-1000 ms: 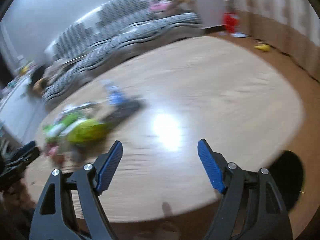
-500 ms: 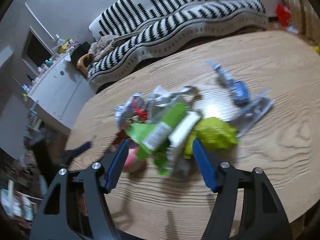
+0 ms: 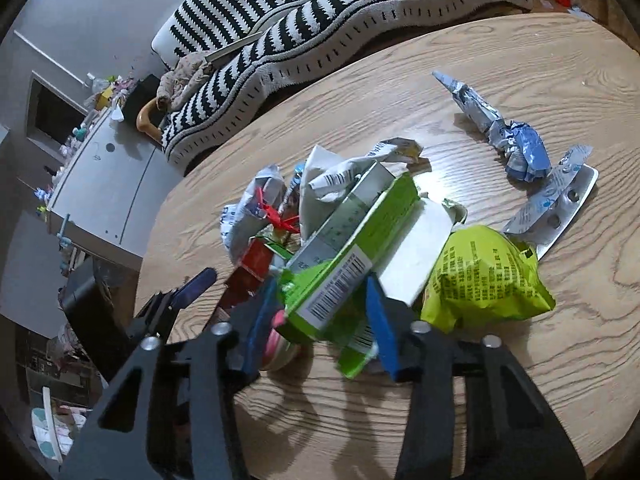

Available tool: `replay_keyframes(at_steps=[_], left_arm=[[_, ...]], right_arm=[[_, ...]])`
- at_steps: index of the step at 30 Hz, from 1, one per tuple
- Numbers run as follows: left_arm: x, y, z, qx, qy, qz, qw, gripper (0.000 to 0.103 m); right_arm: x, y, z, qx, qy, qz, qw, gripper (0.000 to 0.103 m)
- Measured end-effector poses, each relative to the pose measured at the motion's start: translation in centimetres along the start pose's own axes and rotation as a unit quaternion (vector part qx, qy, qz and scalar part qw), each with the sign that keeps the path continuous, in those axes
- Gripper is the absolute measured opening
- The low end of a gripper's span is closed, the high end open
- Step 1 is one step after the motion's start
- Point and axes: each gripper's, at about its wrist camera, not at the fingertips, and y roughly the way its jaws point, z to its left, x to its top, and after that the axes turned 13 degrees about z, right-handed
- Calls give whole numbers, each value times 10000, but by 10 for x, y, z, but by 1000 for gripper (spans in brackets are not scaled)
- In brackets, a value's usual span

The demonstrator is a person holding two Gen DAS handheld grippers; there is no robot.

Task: Collect trash
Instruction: 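Grasp the red cigarette box with the left tool while the right tool grasps the green box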

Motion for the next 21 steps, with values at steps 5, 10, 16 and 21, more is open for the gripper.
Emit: replay_keyframes(at_steps=[5,10,16,21], left_arm=[[-5,-16,-3,-17,-33,-168,9999,30],[-11,-44,11,-227,-399,-471,9978,26],[-15,-57,19,-292,-631,-624,9956,24],[-18,-62,20,-360,-774,-675,9941,24]], right_arm=[[-11,-8,0,-29,-208,-139,9997,18],[-25,-24,8,-13,-567,-395,9976,16],[-28,-32,11,2,-722,-538,9959,16],[-33,-48,12,-33,-832,-743,9938,16]])
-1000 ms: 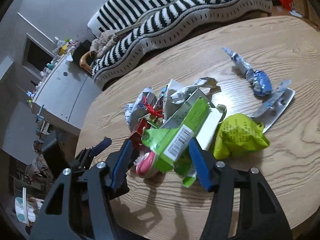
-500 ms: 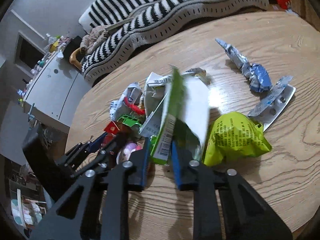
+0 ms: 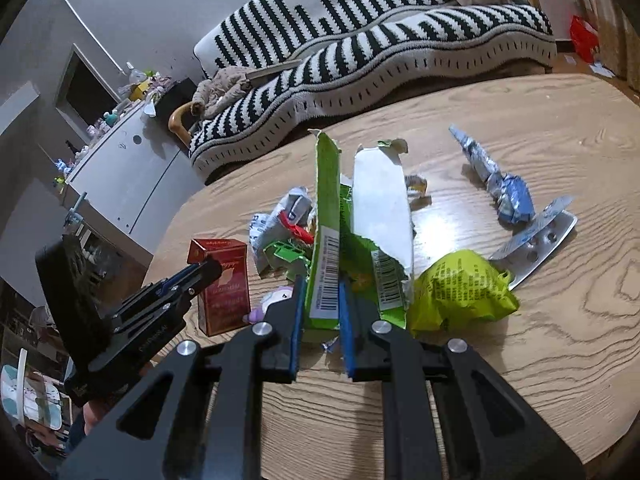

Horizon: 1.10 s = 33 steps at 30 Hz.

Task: Collect trash
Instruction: 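Grasp the red cigarette box with the left tool while the right tool grasps the green box, then carry both boxes over the black bin and open both tools to drop them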

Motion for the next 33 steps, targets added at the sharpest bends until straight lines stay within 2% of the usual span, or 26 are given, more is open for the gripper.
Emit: replay_keyframes(at_steps=[5,7,12,16,20,23,26,30,33], left_arm=[[0,-11,-10,-209,-90,-133,9997,24],[4,-19,-18,-389,-144,-251,9988,24],[15,-39,-41,-524,-165,-661,9963,24],[22,-38,-90,-807,216,-608,9946,24],[16,-29,-164,-1104,907,-423,9888,24],[4,-20,-226,-1361,1445,-261,9798,24],[-11,-9,-290,-1678,1969,-67,9659,24],[-38,15,-374,-2179,2589,383,9402,24],[-63,32,-430,-2382,3063,584,9198,24]], right_arm=[[-9,-29,-12,-191,-73,-309,9993,16],[-15,-46,-26,-235,-1,-448,9987,16],[-35,-88,-74,-546,363,-763,9949,16],[-59,-121,-123,-899,837,-928,9881,16],[-95,-157,-176,-1388,1329,-1106,9751,16],[-122,-176,-210,-1699,1670,-1169,9641,16],[-156,-197,-250,-2098,2102,-1192,9474,16],[-195,-217,-290,-2442,2566,-1217,9272,16],[-227,-229,-324,-2575,3023,-1178,9102,16]])
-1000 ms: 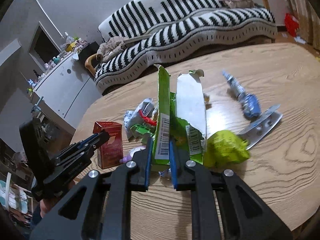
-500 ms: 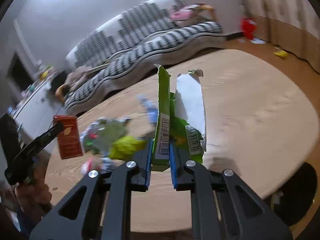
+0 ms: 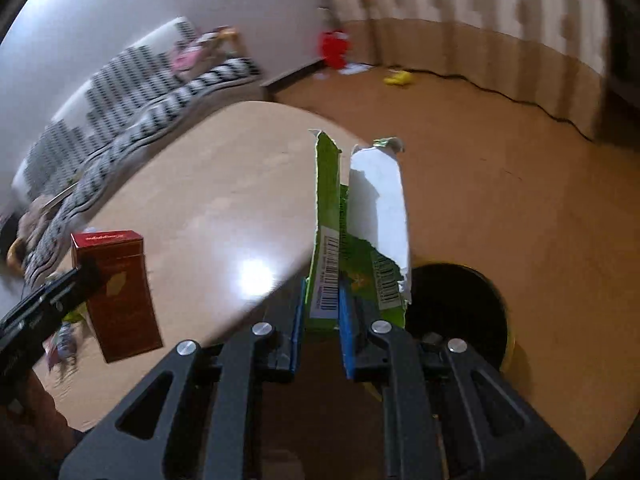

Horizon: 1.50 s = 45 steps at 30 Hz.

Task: Collect trash
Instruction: 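Carry both boxes over the black bin and open both tools to drop them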

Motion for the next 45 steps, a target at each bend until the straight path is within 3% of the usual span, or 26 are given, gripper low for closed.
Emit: replay_keyframes(at_steps=[6,15,30,31,32,33,34,39,41,45], left_arm=[[11,73,-57,-502,507,504,9962,24],[5,140,-93,-530,1050,1151,9864,24],[9,162,-98,-544,1080,1394,9828,24],[9,163,-98,-519,1090,1444,9821,28],[8,163,-98,-520,1092,1483,9815,39],[8,164,-98,-512,1086,1496,9814,47],[8,163,-98,-481,1074,1467,9822,61],[11,150,-95,-413,949,1346,9855,70],[13,138,-89,-357,869,1274,9874,79],[17,101,-69,-39,686,997,9926,88]], right_arm=[[-9,16,-65,-169,643,225,9975,16],[-11,40,-97,-6,1107,626,9919,16],[-8,38,-94,3,1136,589,9918,17],[-7,38,-94,-26,1146,582,9917,27],[-9,36,-95,-48,1160,555,9917,37],[-9,33,-96,-62,1196,457,9918,56],[-8,31,-96,-73,1207,396,9919,64],[-8,31,-98,-72,1262,343,9914,64],[-7,30,-96,-107,1253,281,9917,64],[-5,29,-82,-116,1110,179,9936,65]])
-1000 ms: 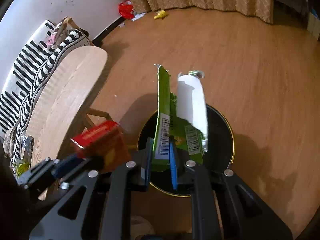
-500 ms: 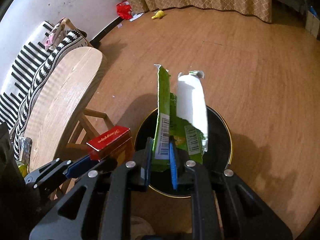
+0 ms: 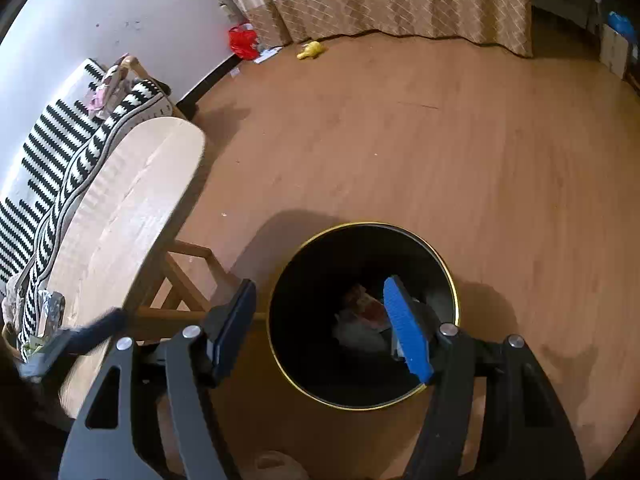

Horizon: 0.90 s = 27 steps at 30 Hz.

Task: Collect trash
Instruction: 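Carry both boxes over the black bin and open both tools to drop them, then grasp the pink-purple toy with the left tool while the right tool grasps the foil wrapper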

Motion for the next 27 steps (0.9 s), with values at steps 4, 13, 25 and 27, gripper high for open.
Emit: replay_keyframes(at_steps=[4,13,25,27], left_arm=[[-25,-60,40,575,-348,-470,9966,93],[-147,-183,190,1622,-2040,-1100,9592,94],[-330,-240,298,1821,-3330,-1009,9196,94],[-339,-237,306,1775,-3262,-939,9237,94]], right_arm=[[-1,-4,48,64,-501,-121,9987,65],[-42,-6,246,957,-2483,34,9639,65],[-160,13,449,1861,-4292,1027,8778,65],[-174,21,469,1877,-4469,1258,8656,65]])
